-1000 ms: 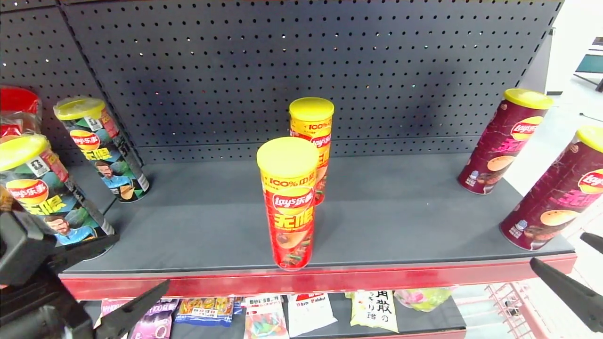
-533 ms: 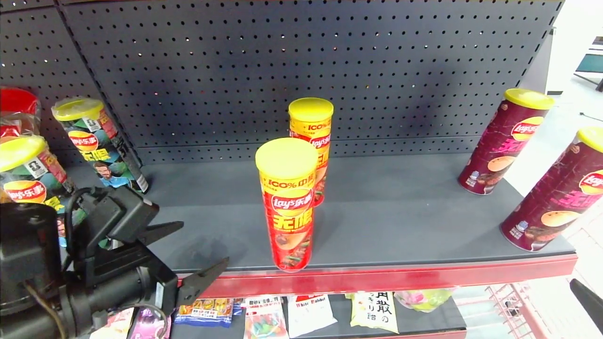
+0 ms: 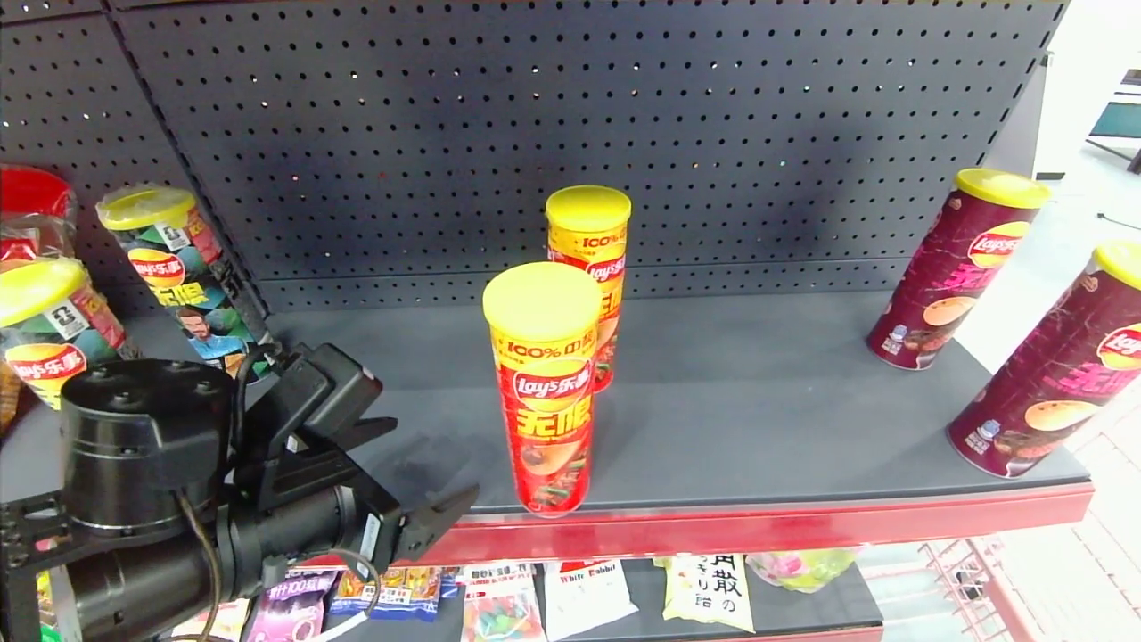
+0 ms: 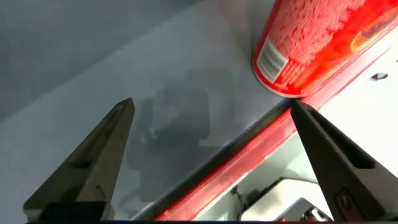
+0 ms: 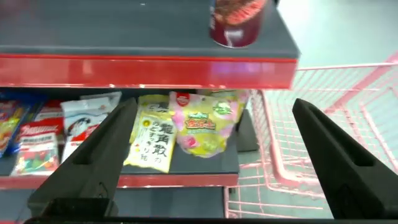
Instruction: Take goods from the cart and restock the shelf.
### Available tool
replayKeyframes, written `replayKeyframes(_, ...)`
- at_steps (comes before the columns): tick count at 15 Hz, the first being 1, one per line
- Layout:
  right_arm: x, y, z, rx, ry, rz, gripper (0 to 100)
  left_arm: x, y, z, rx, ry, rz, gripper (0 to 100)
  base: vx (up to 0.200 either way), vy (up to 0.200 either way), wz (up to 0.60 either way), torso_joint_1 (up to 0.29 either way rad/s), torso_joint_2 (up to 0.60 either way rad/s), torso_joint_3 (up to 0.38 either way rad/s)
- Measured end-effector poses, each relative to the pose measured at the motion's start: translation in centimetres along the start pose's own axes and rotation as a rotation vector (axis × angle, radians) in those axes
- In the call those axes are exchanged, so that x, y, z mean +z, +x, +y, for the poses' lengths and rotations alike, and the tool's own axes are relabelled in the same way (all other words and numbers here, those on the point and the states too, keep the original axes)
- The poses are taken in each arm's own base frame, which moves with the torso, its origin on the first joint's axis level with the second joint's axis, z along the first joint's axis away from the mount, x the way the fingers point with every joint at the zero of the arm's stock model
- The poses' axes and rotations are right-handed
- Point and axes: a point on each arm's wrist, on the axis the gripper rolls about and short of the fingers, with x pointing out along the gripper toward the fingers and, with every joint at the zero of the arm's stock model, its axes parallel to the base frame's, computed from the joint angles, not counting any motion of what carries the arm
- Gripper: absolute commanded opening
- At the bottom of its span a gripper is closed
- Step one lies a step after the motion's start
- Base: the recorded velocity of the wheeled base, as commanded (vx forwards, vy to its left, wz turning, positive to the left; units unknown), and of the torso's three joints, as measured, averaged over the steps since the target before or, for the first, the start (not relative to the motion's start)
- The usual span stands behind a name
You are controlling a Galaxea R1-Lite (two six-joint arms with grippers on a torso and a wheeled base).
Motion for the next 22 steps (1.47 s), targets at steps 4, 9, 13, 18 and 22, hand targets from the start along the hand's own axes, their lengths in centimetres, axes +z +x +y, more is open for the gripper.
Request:
replayKeyframes(4, -0.5, -0.8, -0.1, -0.088, -0.012, 0.086, 100, 0.1, 0.5, 0.0, 0.0, 0.001, 0.007, 100, 0.0, 0.0, 0.0, 0.0, 0.0, 0.0)
replayKeyframes(9, -0.3, -1.0, 0.4, 0.16, 0.123, -0.018, 100, 0.1, 1.0, 0.0, -0.005, 0.003, 0.019, 100, 0.0, 0.0, 0.0, 0.0, 0.0, 0.0)
replayKeyframes(13, -0.6, -1.0, 0.6, 0.231, 0.022, -0.024, 100, 0.2, 1.3, -0.1, -0.01, 0.007, 0.023, 100, 0.0, 0.0, 0.0, 0.0, 0.0, 0.0)
replayKeyframes(18, -0.8, -1.4, 0.6, 0.165, 0.018, -0.083, 100, 0.1, 1.9, -0.7, -0.035, 0.019, 0.034, 100, 0.0, 0.0, 0.0, 0.0, 0.0, 0.0)
replayKeyframes(22, -0.8, -1.6, 0.6, 0.162, 0.017, -0.101, 100, 0.5, 2.6, -1.2, -0.055, 0.03, 0.034, 100, 0.0, 0.0, 0.0, 0.0, 0.0, 0.0)
